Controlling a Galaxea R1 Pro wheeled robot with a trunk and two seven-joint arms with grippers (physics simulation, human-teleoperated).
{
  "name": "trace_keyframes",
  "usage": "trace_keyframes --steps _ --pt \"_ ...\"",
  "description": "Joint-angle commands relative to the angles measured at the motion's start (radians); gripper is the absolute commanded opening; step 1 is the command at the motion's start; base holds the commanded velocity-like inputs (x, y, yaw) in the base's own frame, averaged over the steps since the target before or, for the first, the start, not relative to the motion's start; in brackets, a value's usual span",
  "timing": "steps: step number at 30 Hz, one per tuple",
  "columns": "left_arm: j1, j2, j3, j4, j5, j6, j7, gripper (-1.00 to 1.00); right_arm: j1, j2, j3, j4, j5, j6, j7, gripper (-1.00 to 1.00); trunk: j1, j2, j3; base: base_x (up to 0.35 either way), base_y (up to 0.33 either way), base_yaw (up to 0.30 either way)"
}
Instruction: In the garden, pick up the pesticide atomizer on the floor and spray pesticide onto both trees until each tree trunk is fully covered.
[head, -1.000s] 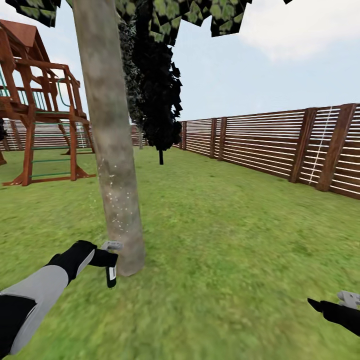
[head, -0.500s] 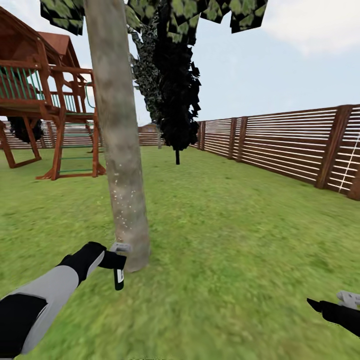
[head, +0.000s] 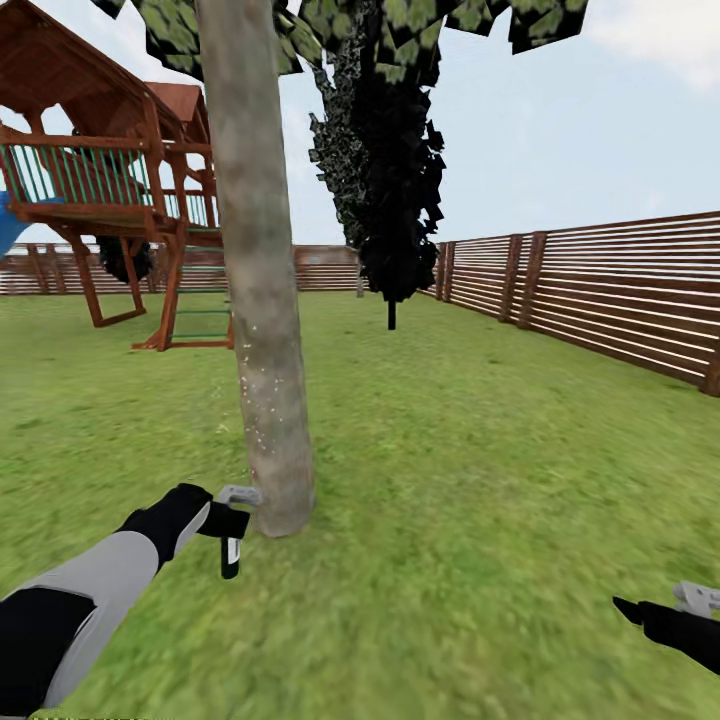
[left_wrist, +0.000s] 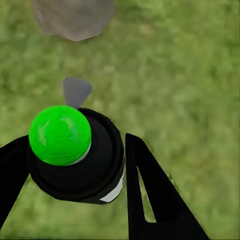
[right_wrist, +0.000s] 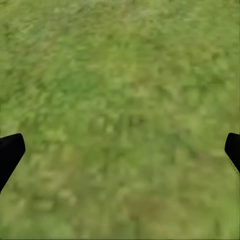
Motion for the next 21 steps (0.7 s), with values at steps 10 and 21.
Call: trace_keyframes --steps 10,21 --pt "0.0 -0.041 0.001 0.0 0.004 0.0 0.041 -1.0 0.0 0.0 0.0 0.0 0.0 0.001 0.0 1.0 0.0 0.0 0.0 0.187 -0.312 0.284" --pt "0.0 -0.059 0.001 0.0 0.004 -0.001 0.043 -1.0 0.0 0.0 0.0 -0.001 0.0 0.0 0.0 1.0 0.0 0.0 0.0 0.237 -0.266 0.259"
